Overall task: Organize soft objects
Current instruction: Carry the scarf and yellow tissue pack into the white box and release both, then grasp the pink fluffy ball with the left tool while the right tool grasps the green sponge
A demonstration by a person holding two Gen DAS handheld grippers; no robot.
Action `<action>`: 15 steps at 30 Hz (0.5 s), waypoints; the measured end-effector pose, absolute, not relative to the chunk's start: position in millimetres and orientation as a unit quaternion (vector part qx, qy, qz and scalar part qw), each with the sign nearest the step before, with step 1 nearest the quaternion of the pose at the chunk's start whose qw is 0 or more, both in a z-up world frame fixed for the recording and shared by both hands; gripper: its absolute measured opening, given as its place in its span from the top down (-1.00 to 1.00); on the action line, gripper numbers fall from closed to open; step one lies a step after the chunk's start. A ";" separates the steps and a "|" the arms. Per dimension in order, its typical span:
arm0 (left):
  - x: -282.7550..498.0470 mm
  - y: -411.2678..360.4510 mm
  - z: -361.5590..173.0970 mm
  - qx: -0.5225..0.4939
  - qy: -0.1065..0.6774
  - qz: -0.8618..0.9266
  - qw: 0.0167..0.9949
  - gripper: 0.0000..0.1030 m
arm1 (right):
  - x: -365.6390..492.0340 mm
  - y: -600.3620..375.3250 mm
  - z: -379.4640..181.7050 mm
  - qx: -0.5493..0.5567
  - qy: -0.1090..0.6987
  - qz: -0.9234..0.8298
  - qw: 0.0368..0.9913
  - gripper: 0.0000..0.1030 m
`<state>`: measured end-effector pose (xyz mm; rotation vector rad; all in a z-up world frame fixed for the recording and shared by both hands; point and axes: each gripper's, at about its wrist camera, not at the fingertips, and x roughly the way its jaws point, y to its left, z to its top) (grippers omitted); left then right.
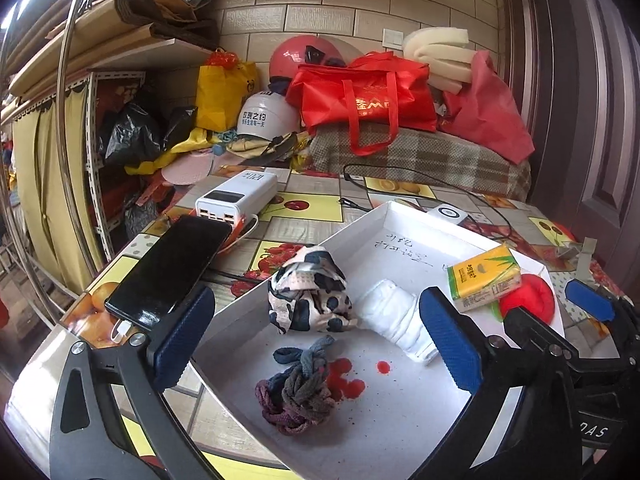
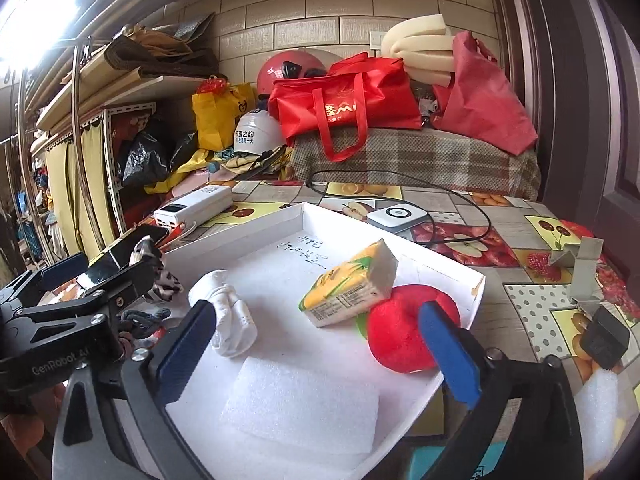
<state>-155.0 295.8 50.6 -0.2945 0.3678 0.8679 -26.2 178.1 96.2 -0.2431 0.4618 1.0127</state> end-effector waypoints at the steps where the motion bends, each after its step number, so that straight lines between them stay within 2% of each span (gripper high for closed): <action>1: -156.1 294.6 51.1 -0.140 0.174 0.418 0.881 -1.00 | -27.8 178.4 96.4 -0.117 0.216 0.480 0.842 -1.00; 11: -171.4 268.8 59.8 -0.097 0.113 0.416 0.897 -1.00 | -51.1 158.8 106.5 -0.104 0.139 0.478 0.861 -1.00; 15: -168.9 257.4 61.1 -0.077 0.121 0.405 0.903 -1.00 | -61.7 143.6 107.5 -0.112 0.132 0.478 0.861 -1.00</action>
